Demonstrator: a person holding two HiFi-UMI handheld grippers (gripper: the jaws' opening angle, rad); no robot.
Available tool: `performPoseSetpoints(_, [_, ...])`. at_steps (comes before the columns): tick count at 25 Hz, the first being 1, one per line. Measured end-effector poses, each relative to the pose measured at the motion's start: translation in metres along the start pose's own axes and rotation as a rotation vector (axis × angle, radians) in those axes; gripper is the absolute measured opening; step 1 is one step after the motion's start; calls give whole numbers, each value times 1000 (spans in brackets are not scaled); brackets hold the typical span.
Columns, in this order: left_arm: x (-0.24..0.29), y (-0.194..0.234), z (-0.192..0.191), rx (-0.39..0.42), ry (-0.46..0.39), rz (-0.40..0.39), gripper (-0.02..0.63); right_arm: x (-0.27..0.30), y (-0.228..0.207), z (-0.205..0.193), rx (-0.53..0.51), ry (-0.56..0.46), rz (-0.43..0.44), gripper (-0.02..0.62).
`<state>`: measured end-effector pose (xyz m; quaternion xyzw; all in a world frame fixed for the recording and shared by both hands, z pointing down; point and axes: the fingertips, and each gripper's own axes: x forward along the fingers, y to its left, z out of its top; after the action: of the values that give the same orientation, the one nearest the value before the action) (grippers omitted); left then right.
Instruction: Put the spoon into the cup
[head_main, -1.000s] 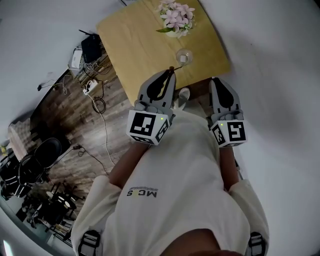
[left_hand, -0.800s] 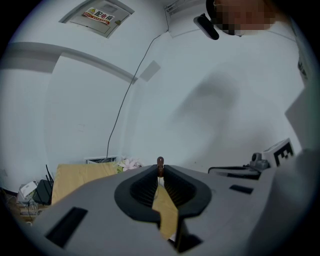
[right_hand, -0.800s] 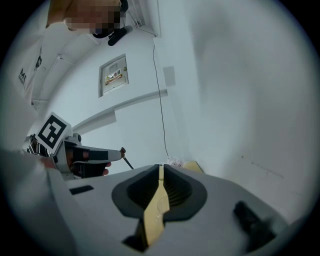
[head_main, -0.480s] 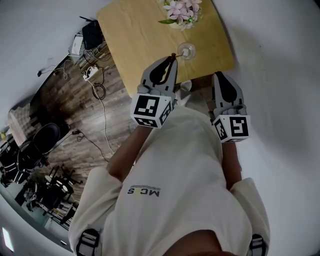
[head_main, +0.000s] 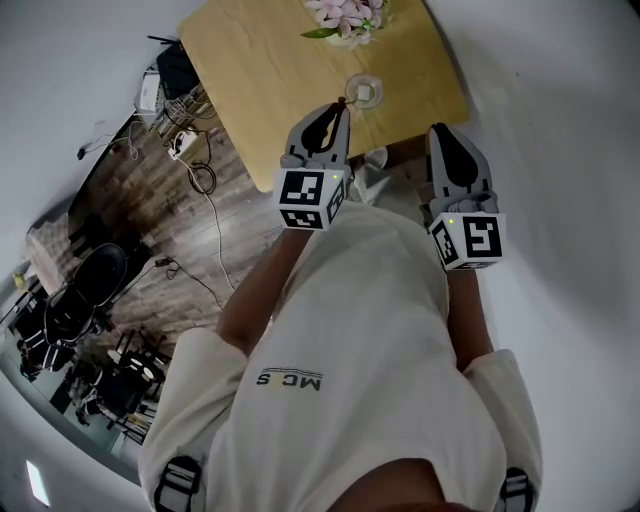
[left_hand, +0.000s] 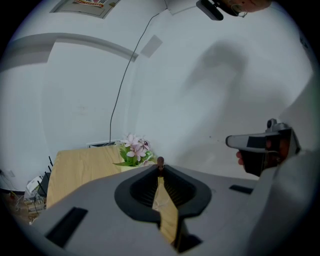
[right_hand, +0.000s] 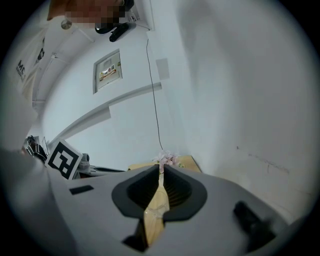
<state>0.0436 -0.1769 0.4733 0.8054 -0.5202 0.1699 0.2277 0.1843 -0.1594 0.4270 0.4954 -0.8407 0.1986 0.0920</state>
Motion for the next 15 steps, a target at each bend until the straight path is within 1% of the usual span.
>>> performPoseSetpoints(3, [11,1,-8,-11,12,6,44,0,-4,-4,13,17,-18,44])
performPoseSetpoints(6, [17,3,-16,-4,22,5,44,0,-3,-8,24,23,-26,44])
performPoseSetpoints(11, [30,18,-40,-6,67,4,44,12,5,-17,30,23,-28,44])
performPoseSetpoints(15, [32,17,-50,-7,97,-6,44,6,7,-14,29,18,-36,44])
